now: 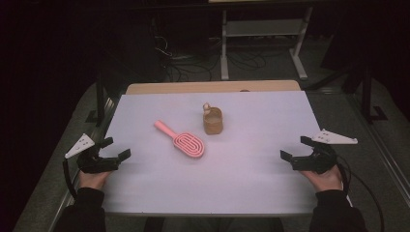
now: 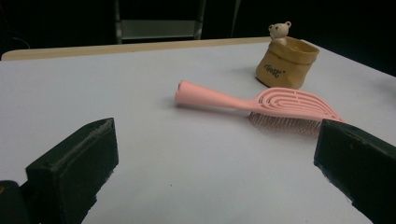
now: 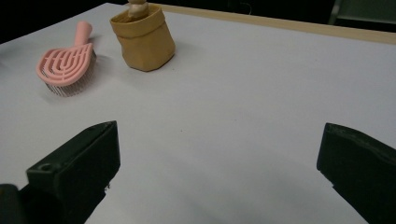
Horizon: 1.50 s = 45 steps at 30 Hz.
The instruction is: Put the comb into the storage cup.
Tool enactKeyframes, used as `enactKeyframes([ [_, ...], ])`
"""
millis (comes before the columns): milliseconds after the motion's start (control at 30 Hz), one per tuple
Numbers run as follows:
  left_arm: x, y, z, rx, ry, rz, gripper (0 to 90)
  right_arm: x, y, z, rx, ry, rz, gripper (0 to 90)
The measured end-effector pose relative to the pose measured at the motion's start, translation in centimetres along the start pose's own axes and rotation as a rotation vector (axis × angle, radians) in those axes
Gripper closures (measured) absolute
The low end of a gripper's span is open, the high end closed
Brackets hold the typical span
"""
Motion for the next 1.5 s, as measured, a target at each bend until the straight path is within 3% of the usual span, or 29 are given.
enactKeyframes([
  [800, -0.1, -0.9, 0.2, -0.016, 0.024, 0.014, 0.0, -0.5, 0.3, 0.3, 0.015, 0.030, 0.000, 0.0],
  [933, -0.7, -1.2, 0.4, -0.031, 0.061, 0.008, 0.0, -0.5, 0.3, 0.3, 0.019, 0.031, 0.000, 0.0],
  [967, -0.9, -1.3, 0.3, -0.055, 0.079, -0.006, 0.0, -0.6, 0.4, 0.4, 0.020, 0.033, -0.001, 0.0],
  [1133, -1.1, -1.5, -0.3, -0.063, 0.097, 0.006, 0.0, -0.7, 0.4, 0.4, 0.022, 0.037, -0.001, 0.0],
  [1500, -0.8, -1.2, -2.6, -0.137, 0.140, 0.014, 0.0, -0.6, 0.2, 0.5, 0.014, 0.041, 0.008, 0.0],
])
Point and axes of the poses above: each handheld gripper's, and its own axes: x roughly backward along the jaws, z roughly out of its underside, y roughly to its left, the point moved 10 cm from there along -x, roughly forward along the jaws, and after that the axes turned 10 degrees about y, right-handed, at the moved point
